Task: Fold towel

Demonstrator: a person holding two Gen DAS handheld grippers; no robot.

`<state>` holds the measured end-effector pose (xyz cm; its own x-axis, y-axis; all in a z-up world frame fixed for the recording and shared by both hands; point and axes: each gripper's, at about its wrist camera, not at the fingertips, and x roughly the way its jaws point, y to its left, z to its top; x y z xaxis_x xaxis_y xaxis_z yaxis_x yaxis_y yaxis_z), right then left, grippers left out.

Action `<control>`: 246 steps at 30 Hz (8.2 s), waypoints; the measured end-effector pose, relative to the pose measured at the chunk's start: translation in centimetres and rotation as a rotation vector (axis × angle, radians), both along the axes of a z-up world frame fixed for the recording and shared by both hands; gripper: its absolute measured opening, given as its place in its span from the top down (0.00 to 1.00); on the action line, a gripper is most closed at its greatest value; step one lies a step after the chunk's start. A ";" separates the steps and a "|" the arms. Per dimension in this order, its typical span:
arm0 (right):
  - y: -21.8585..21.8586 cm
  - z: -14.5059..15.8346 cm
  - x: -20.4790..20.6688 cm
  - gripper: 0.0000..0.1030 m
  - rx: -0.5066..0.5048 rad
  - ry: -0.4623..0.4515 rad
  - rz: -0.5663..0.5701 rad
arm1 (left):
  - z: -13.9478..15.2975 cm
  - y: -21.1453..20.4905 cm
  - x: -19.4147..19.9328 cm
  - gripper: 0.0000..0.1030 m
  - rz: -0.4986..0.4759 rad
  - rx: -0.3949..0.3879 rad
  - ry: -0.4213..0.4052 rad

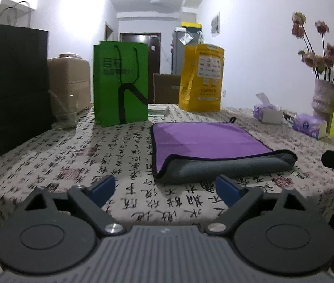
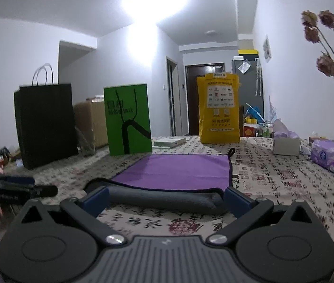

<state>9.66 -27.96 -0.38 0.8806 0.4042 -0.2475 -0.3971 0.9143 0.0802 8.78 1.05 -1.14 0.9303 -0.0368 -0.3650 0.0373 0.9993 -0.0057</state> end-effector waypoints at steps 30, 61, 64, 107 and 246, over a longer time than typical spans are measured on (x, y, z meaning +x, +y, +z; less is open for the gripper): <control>-1.3 -3.5 15.5 0.95 -0.103 0.279 0.048 | -2.2 -0.3 13.5 0.94 -0.138 0.069 0.210; 0.1 -0.8 27.6 0.95 -0.196 0.204 0.059 | 1.2 -0.2 26.2 0.94 -0.102 0.129 0.140; 0.2 -0.8 29.7 0.95 -0.204 0.215 0.063 | 1.6 -0.2 28.4 0.94 -0.110 0.135 0.138; 0.8 -2.9 46.6 0.25 -0.188 0.312 -0.007 | -0.7 2.9 45.3 0.14 -0.122 0.099 0.245; 2.5 -0.4 -7.3 0.03 0.015 0.160 0.013 | 0.3 1.3 -7.5 0.00 -0.001 -0.001 0.076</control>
